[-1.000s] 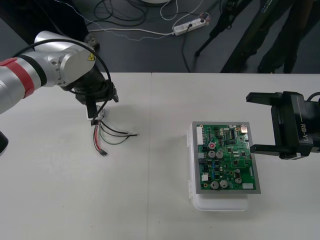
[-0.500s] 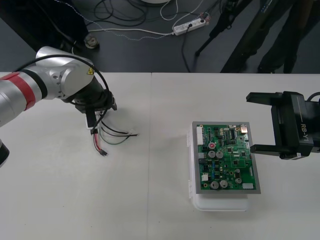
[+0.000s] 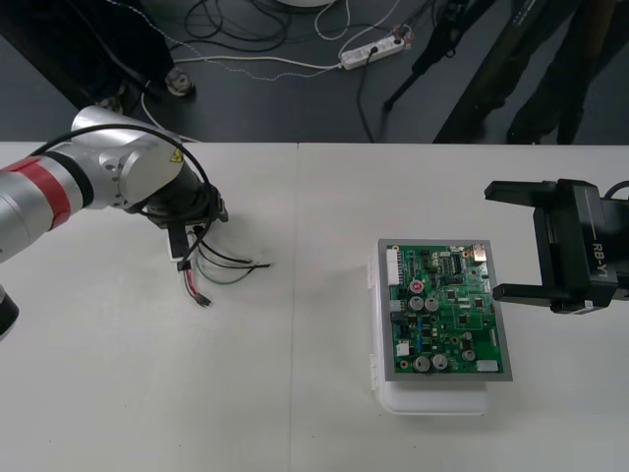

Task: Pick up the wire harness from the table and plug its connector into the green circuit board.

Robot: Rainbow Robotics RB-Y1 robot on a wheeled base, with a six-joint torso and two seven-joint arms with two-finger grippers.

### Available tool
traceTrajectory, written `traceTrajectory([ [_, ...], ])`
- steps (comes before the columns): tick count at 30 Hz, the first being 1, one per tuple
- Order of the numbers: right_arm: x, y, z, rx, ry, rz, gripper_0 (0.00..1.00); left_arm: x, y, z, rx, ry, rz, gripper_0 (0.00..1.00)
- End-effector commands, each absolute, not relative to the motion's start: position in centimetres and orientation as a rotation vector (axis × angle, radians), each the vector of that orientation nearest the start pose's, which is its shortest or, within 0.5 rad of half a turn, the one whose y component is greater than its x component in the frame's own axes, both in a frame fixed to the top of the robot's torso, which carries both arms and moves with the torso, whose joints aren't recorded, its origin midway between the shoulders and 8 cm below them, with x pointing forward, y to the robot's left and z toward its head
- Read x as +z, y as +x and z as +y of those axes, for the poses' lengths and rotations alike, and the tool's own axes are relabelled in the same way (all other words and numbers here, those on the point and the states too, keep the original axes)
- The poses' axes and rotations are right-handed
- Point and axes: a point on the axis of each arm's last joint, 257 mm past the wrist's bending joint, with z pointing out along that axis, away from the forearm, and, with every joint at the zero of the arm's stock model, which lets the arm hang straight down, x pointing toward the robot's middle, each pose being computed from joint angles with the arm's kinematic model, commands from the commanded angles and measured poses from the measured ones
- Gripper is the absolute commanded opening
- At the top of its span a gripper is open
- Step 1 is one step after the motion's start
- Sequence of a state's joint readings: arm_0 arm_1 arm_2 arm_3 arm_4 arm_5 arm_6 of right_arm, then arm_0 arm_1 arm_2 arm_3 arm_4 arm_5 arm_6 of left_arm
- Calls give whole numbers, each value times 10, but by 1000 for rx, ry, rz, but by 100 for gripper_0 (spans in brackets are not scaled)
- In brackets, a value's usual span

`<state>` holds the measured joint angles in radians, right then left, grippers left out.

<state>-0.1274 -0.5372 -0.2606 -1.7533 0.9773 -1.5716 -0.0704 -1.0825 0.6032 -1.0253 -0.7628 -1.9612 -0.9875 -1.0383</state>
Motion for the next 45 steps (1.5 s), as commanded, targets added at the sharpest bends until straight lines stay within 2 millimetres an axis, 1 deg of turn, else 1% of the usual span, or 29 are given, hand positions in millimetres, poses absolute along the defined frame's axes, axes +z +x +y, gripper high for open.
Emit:
traceTrajectory([
  [1, -53, 314, -145, 893, -1313, 903, 100, -323, 592, 215, -652, -3124, 16, 100],
  [9, -53, 314, -145, 885, -1317, 899, 100, -330, 592, 213, -673, -3108, 56, 100],
  [25, -58, 316, -145, 873, -1328, 913, 100, -328, 595, 217, -685, -3090, 63, 100],
  [26, -57, 316, -145, 872, -1329, 912, 100, -328, 596, 217, -688, -3089, 65, 84],
  [27, -57, 317, -144, 870, -1331, 912, 100, -329, 595, 216, -685, -3090, 66, 45],
  [28, -57, 317, -144, 870, -1331, 912, 100, -327, 595, 217, -687, -3089, 63, 19],
  [29, -57, 317, -144, 870, -1332, 911, 100, -328, 595, 218, -686, -3088, 65, 0],
  [45, -58, 318, -144, 863, -1338, 915, 100, -330, 595, 220, -685, -3071, 83, 0],
])
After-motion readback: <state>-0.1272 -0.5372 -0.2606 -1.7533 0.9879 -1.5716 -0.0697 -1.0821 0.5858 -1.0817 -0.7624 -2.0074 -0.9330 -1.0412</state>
